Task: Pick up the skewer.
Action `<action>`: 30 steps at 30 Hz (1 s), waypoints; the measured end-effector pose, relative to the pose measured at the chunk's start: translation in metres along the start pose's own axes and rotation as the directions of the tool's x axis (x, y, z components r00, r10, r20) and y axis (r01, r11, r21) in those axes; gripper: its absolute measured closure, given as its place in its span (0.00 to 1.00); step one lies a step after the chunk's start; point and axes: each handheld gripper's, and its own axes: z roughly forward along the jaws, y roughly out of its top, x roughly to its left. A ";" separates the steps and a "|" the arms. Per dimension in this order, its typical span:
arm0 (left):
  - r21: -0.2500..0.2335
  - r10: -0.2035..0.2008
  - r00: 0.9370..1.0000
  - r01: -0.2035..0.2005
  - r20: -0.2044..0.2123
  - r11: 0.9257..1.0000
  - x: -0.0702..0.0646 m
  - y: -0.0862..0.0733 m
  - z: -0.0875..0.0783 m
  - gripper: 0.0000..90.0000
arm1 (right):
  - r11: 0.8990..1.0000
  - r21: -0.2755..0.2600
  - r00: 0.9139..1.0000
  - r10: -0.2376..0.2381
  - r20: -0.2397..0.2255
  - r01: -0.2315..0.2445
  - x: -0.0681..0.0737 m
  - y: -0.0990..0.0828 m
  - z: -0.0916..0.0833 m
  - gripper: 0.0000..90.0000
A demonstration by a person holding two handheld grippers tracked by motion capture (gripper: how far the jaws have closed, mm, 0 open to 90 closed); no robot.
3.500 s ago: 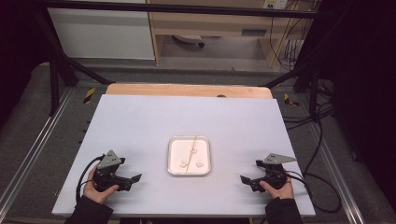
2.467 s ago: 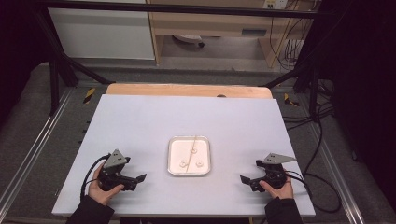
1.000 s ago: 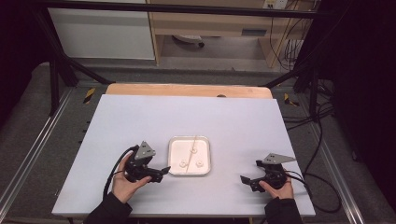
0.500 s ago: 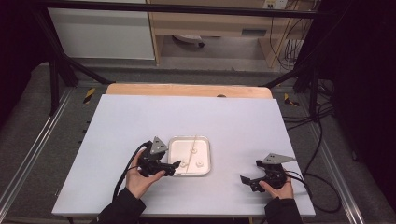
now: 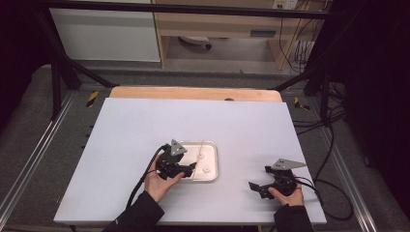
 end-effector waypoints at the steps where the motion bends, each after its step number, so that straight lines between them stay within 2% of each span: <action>1: -0.002 -0.010 1.000 0.010 0.000 1.000 -0.002 0.002 0.004 0.42 | 1.000 0.001 1.000 0.001 0.000 -0.001 0.000 0.000 0.000 0.01; 13: 0.026 -0.005 1.000 0.006 -0.024 1.000 -0.013 0.003 0.027 0.58 | 1.000 0.000 1.000 0.000 -0.001 0.000 0.000 0.000 0.000 0.01; 27: 0.055 -0.017 0.999 0.019 -0.038 0.998 -0.021 0.000 0.038 0.81 | 1.000 0.001 1.000 -0.002 -0.002 0.002 0.000 0.000 0.000 0.01; 30: 0.047 -0.021 0.999 0.023 -0.044 0.999 -0.023 -0.001 0.038 0.86 | 1.000 0.001 1.000 -0.002 -0.002 0.002 0.000 0.000 0.000 0.01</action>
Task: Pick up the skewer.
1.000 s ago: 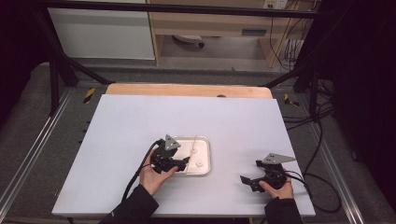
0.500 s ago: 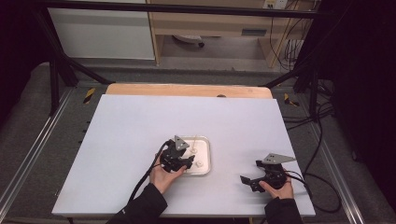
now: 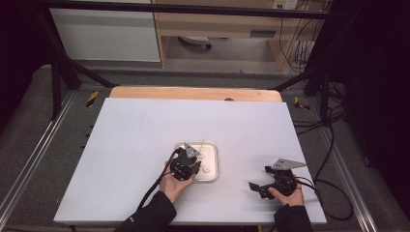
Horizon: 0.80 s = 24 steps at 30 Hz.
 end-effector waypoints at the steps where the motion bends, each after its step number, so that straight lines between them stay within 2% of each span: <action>1: 0.000 -0.006 1.000 0.006 0.002 1.000 0.000 0.000 0.000 0.87 | 1.000 0.000 1.000 -0.001 0.000 0.001 0.000 0.000 0.000 0.01; 6: -0.003 -0.022 1.000 0.022 0.002 1.000 -0.002 0.000 0.002 0.92 | 1.000 0.001 1.000 0.002 0.000 -0.002 0.000 0.000 0.000 0.01; 13: -0.008 -0.050 0.999 0.050 -0.016 0.999 -0.004 -0.002 0.003 0.93 | 1.000 0.000 1.000 0.001 0.000 -0.001 0.000 0.000 0.000 0.01; 21: -0.013 -0.083 0.996 0.082 -0.019 0.997 -0.004 -0.003 0.003 0.94 | 1.000 0.003 1.000 0.003 -0.001 -0.003 0.000 0.000 0.000 0.01; 24: -0.017 -0.093 0.995 0.093 -0.020 0.996 -0.004 -0.003 0.003 0.98 | 1.000 0.002 1.000 0.000 -0.001 0.000 0.000 0.000 0.000 0.01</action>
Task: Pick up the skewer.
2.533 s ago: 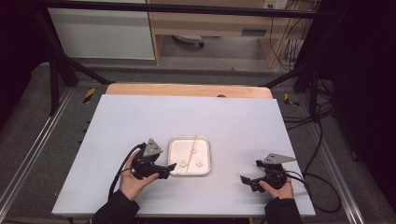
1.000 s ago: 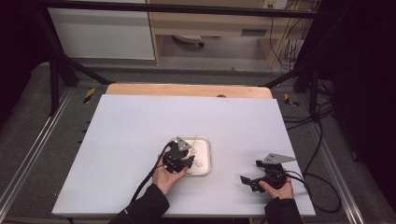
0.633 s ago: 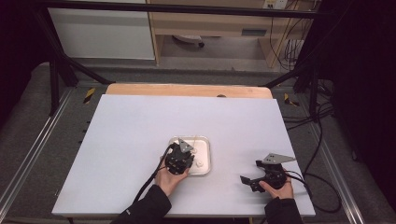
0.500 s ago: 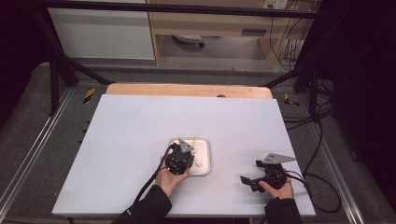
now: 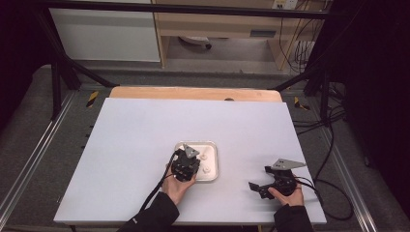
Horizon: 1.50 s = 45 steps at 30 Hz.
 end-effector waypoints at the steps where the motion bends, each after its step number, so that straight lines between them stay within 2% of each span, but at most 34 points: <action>1: -0.001 -0.002 1.000 0.002 -0.001 1.000 0.000 -0.001 0.000 0.98 | 1.000 0.000 1.000 -0.001 0.000 0.001 0.000 0.000 0.000 0.01; 13: -0.047 -0.003 1.000 0.004 0.020 0.999 0.003 -0.002 -0.006 0.98 | 1.000 -0.001 1.000 -0.002 -0.001 0.002 0.000 0.000 0.000 0.01; 20: -0.063 0.020 0.999 -0.018 0.044 0.998 0.011 -0.002 -0.018 0.98 | 1.000 -0.002 1.000 -0.001 0.000 0.001 0.000 0.000 0.000 0.01; 27: -0.060 0.064 0.996 -0.060 0.068 0.996 0.019 -0.002 -0.027 0.98 | 1.000 -0.002 1.000 -0.006 0.001 0.006 0.000 0.000 0.000 0.01; 37: -0.054 0.117 0.984 -0.110 0.133 0.992 0.027 -0.001 -0.037 0.98 | 1.000 -0.010 1.000 -0.018 0.013 0.018 0.002 0.003 -0.001 0.01; 45: -0.042 0.159 0.969 -0.154 0.187 0.987 0.030 0.000 -0.043 0.98 | 0.998 -0.009 0.998 -0.064 0.029 0.064 0.008 0.009 -0.001 0.01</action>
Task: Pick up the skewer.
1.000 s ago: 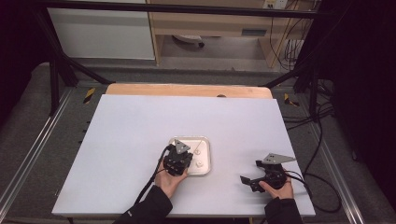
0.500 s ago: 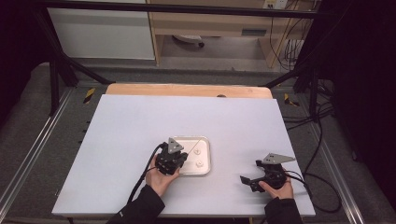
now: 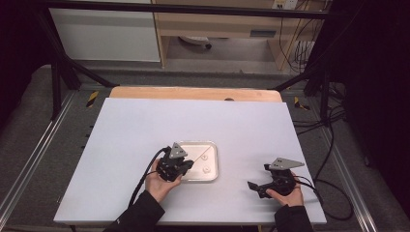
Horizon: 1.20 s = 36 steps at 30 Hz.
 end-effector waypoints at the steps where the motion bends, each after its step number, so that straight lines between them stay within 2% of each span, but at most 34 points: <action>1: -0.001 0.003 1.000 -0.003 0.006 1.000 0.000 0.000 -0.001 0.98 | 1.000 -0.001 1.000 -0.007 0.003 0.007 0.001 0.001 0.000 0.01; 10: 0.025 0.050 0.998 -0.051 0.040 0.998 0.002 0.004 -0.008 0.98 | 0.998 0.002 0.997 -0.066 0.027 0.066 0.010 0.011 0.000 0.01; 13: 0.032 0.066 0.996 -0.068 0.063 0.997 0.004 0.005 -0.010 0.98 | 0.996 0.007 0.996 -0.088 0.033 0.088 0.013 0.015 0.001 0.01; 18: 0.043 0.090 0.993 -0.094 0.080 0.995 0.006 0.008 -0.013 0.98 | 0.991 0.027 0.990 -0.132 0.050 0.131 0.018 0.018 0.003 0.02; 21: 0.053 0.110 0.989 -0.116 0.093 0.992 0.005 0.012 -0.013 0.98 | 0.984 0.045 0.982 -0.176 0.063 0.173 0.022 0.022 0.003 0.02; 23: 0.063 0.122 0.988 -0.128 0.099 0.990 0.003 0.016 -0.012 0.98 | 0.982 0.048 0.980 -0.187 0.068 0.184 0.024 0.023 0.003 0.02; 24: 0.069 0.135 0.985 -0.143 0.104 0.987 0.001 0.020 -0.011 0.98 | 0.977 0.052 0.975 -0.212 0.071 0.208 0.026 0.025 0.002 0.03; 27: 0.076 0.152 0.982 -0.161 0.109 0.984 -0.002 0.024 -0.010 0.98 | 0.972 0.056 0.970 -0.233 0.074 0.229 0.029 0.028 0.002 0.03; 36: 0.108 0.219 0.967 -0.234 0.133 0.966 -0.017 0.038 -0.002 0.98 | 0.938 0.094 0.936 -0.341 0.083 0.334 0.042 0.039 0.006 0.04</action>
